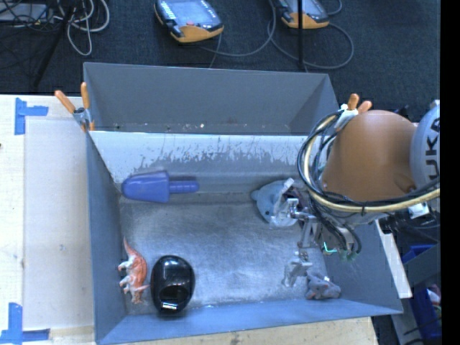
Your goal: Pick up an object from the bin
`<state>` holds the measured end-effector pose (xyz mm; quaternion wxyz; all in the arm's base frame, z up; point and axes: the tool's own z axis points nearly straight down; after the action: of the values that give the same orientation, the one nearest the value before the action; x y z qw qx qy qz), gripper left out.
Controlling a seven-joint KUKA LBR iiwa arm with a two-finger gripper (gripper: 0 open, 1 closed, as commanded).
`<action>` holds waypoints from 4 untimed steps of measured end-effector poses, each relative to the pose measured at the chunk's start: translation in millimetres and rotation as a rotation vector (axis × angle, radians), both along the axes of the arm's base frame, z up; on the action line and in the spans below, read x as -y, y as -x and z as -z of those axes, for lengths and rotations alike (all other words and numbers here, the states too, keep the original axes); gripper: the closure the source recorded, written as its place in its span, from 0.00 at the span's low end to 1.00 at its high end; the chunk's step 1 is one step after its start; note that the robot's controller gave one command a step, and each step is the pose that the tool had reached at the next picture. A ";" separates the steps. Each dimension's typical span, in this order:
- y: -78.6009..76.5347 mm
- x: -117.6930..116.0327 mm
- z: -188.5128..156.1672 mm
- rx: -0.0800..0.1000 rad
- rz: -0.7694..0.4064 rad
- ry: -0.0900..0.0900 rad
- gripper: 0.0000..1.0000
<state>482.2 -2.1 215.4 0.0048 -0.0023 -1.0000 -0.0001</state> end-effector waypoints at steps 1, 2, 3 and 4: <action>-1.7 0.0 -3.5 0.008 0.000 0.000 0.00; -20.3 50.7 26.3 0.011 0.028 -0.001 0.00; -70.7 35.6 33.1 0.011 0.006 0.000 1.00; -70.6 35.7 33.1 0.011 0.006 0.000 1.00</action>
Offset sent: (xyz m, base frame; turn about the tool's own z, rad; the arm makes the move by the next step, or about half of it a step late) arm 0.0308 -0.0902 -0.0489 0.0587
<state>552.9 -37.8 182.3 -0.0005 -0.0054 -1.0000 -0.0003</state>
